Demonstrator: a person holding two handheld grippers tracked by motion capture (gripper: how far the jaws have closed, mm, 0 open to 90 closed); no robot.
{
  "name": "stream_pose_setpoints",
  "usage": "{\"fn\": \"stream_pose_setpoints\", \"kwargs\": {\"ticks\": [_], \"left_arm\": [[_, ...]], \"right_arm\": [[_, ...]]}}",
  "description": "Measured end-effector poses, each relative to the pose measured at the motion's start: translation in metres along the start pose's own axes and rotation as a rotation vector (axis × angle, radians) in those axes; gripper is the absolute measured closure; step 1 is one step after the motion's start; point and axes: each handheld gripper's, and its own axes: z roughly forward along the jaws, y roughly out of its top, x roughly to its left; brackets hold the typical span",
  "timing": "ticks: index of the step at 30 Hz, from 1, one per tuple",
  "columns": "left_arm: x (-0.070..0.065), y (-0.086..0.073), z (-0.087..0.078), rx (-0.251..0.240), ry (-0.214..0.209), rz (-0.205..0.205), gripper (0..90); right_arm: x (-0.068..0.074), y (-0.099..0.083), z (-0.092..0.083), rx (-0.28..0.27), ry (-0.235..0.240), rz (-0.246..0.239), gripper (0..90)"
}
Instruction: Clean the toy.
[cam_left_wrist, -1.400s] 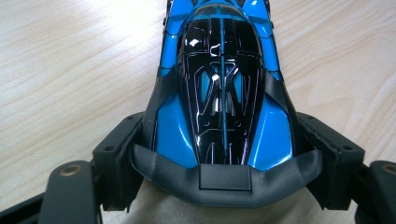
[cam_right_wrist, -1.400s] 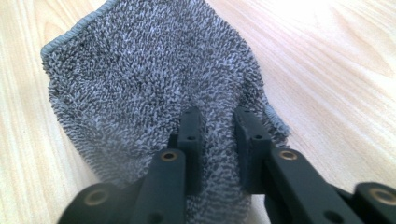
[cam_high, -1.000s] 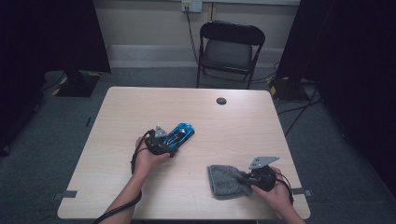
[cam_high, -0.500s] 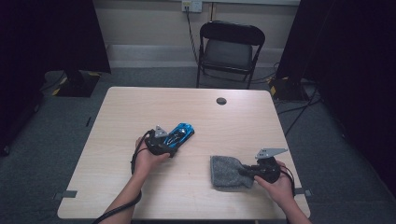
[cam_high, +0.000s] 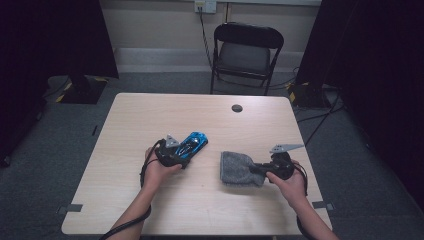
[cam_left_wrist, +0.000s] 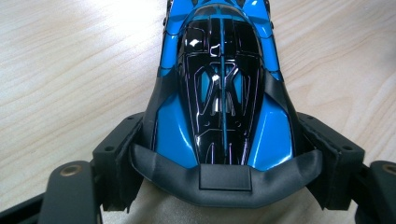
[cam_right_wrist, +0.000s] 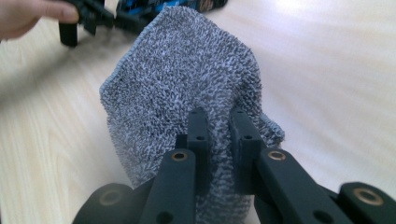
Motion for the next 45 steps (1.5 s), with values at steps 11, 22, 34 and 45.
{"fn": "stream_pose_setpoints", "kwargs": {"ticks": [11, 22, 34, 45], "left_arm": [[0.000, 0.000, 0.000, 0.002, -0.001, 0.001, 24.3], [0.000, 0.000, 0.000, 0.002, -0.001, 0.002, 24.2], [0.000, 0.000, 0.000, 0.000, -0.003, -0.005, 24.3], [0.000, 0.000, 0.000, 0.002, -0.004, -0.004, 24.2]], "right_arm": [[0.003, 0.046, 0.018, -0.024, -0.016, -0.019, 80.6], [0.014, 0.086, 0.049, -0.011, -0.050, -0.024, 80.6], [0.022, 0.114, 0.079, -0.025, -0.057, 0.020, 80.4], [0.043, 0.126, 0.110, 0.013, -0.060, -0.009, 80.2]]}}
